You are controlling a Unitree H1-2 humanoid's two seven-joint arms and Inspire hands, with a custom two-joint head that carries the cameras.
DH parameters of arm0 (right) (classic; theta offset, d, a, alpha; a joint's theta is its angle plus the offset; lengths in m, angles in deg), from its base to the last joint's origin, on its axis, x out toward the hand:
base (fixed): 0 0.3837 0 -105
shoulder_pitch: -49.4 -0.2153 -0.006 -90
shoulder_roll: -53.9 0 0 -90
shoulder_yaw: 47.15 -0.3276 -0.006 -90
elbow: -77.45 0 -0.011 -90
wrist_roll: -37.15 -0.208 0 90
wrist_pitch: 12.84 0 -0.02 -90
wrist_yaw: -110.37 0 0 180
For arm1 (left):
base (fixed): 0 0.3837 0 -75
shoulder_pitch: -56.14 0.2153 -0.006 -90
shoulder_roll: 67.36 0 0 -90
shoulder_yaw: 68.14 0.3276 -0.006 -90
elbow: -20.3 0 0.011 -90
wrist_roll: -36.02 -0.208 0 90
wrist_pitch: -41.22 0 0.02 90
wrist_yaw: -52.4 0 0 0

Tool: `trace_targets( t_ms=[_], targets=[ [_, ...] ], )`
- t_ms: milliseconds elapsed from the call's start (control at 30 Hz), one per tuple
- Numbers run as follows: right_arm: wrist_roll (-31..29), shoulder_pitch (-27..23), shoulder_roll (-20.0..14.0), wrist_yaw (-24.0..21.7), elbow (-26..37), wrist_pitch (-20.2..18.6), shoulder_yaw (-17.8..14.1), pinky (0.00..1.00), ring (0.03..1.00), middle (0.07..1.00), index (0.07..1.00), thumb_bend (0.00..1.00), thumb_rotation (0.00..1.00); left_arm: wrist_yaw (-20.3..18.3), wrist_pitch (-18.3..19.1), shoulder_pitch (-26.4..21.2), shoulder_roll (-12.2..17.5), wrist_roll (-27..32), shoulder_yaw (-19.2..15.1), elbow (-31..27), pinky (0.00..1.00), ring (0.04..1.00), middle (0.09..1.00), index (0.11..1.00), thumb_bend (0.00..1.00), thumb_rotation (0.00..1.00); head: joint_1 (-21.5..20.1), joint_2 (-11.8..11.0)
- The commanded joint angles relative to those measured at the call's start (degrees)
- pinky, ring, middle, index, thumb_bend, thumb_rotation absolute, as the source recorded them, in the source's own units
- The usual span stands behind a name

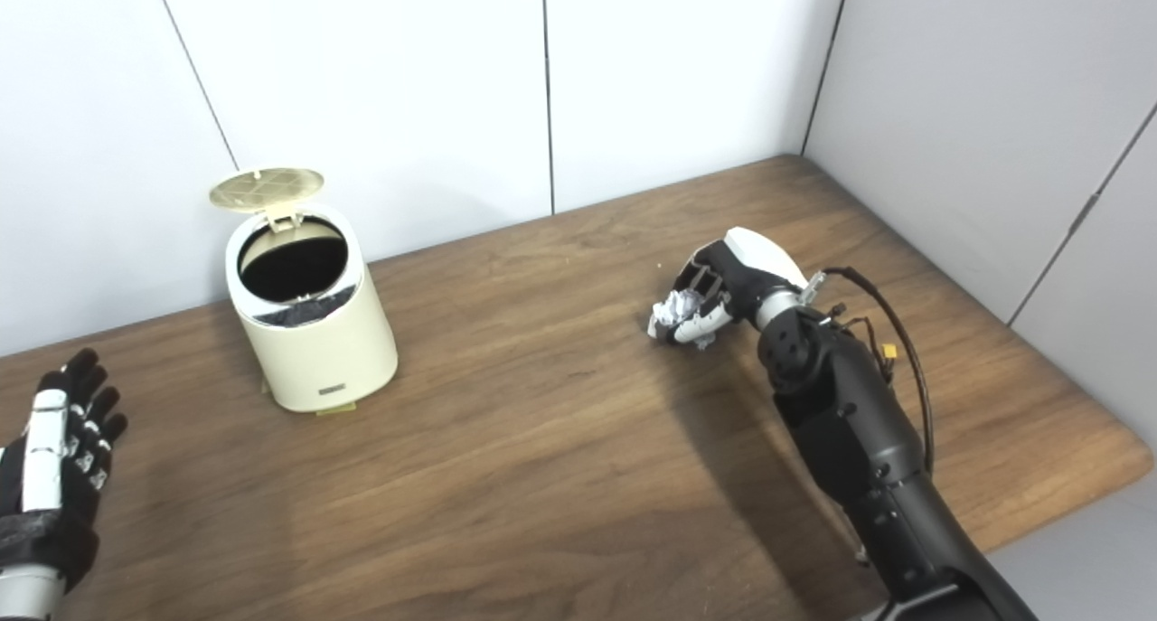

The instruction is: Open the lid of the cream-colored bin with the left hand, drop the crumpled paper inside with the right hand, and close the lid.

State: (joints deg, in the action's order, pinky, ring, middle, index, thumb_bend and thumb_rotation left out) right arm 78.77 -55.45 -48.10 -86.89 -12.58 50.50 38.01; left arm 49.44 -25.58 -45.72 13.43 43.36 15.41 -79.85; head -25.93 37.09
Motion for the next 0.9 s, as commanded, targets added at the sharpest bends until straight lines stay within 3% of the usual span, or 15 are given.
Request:
trace_targets(
  t_ms=[0, 233, 500, 633, 867],
  targets=[
    [0.3, -1.6, -2.4, 2.5, 1.0, 0.9, 0.5, 0.33, 0.401, 0.487, 0.507, 0.5, 0.0, -0.4, -2.5, -2.5, 0.4, 0.3, 0.2, -1.0, 1.0, 0.99, 0.991, 1.0, 0.42, 0.88, 0.1, 0.1],
    [0.0, -1.5, -2.7, 5.4, 1.5, 1.2, 2.1, 0.31, 0.396, 0.482, 0.524, 0.5, 0.0, -0.3, -1.4, -2.4, 0.3, 0.5, 0.3, -1.8, 1.0, 0.997, 0.998, 1.0, 0.4, 0.88, 1.4, 0.1],
    [-0.8, -1.7, -2.1, 7.3, 10.1, 3.0, 3.1, 0.35, 0.401, 0.497, 0.519, 0.5, 0.0, 0.1, -2.0, -1.8, 0.1, -0.7, 0.8, -1.5, 1.0, 0.997, 0.992, 1.0, 0.37, 0.91, 4.8, 0.1],
    [-1.7, -2.8, -1.3, 7.7, 12.9, 4.6, 4.2, 0.34, 0.398, 0.487, 0.517, 0.5, 0.0, 0.0, -3.1, -1.7, 0.6, -1.8, 1.5, -0.4, 1.0, 0.992, 0.992, 1.0, 0.41, 0.92, 5.6, 0.0],
    [-0.9, -5.0, 0.3, 7.3, 15.7, 3.8, 6.6, 0.38, 0.409, 0.474, 0.521, 0.5, 0.0, 0.1, -3.8, -1.4, 0.4, -1.9, 1.7, 0.0, 1.0, 0.992, 0.992, 1.0, 0.39, 0.9, 7.2, -0.2]
  ],
)
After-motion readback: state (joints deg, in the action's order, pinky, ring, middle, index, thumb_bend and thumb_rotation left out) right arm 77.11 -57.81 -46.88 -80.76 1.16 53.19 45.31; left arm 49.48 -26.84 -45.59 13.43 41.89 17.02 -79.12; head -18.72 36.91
